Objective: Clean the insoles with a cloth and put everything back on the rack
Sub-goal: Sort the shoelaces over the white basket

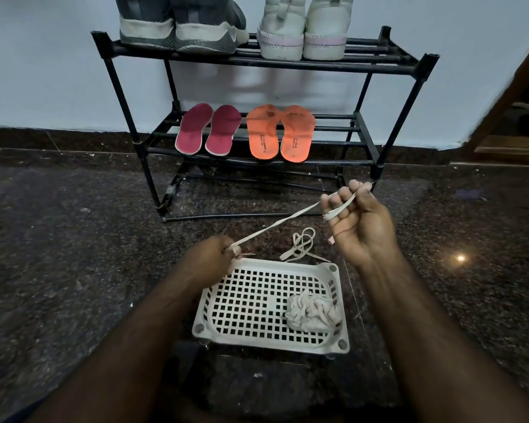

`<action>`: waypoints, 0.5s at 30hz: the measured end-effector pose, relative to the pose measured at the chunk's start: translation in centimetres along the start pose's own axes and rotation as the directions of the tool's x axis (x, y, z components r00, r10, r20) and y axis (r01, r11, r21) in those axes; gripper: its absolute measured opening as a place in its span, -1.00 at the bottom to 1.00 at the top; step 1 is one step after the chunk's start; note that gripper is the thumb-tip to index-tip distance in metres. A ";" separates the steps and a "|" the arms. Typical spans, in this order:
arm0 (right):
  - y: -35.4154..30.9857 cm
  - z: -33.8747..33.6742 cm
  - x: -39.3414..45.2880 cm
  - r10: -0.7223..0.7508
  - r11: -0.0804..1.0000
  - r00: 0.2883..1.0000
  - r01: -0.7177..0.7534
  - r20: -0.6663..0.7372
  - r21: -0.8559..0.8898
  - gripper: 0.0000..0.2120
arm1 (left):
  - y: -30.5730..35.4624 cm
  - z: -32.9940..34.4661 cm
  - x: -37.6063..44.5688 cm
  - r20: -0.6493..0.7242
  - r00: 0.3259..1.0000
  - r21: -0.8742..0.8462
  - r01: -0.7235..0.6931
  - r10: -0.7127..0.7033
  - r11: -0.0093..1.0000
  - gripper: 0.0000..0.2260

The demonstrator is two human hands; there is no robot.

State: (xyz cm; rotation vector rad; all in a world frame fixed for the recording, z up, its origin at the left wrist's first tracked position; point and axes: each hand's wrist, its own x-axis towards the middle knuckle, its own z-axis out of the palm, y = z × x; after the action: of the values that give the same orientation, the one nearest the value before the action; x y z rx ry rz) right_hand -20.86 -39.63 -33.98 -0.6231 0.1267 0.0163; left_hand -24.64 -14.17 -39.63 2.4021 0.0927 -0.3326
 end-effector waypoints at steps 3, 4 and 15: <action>0.6 -0.2 0.0 -0.009 0.998 1.000 0.009 0.006 -0.056 -0.80 | 0.3 -0.1 -0.3 0.032 0.999 -0.008 -0.010 0.010 1.000 -0.80; 1.0 -0.1 -0.1 -0.003 0.995 1.000 0.005 0.011 -0.095 -0.79 | 0.5 -0.2 -0.4 0.053 0.998 -0.085 -0.039 0.044 0.996 -0.83; 2.1 2.8 -3.3 0.538 0.817 0.731 -0.328 0.420 -0.474 -0.77 | 5.3 1.2 -2.0 -0.083 0.928 -0.572 -0.343 0.363 0.745 -0.55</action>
State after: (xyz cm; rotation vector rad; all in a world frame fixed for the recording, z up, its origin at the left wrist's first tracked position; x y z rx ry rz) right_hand -23.92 -36.24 -32.58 -0.9359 -0.2923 0.7021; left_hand -25.97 -18.84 -36.58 1.7501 -0.2493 -0.1334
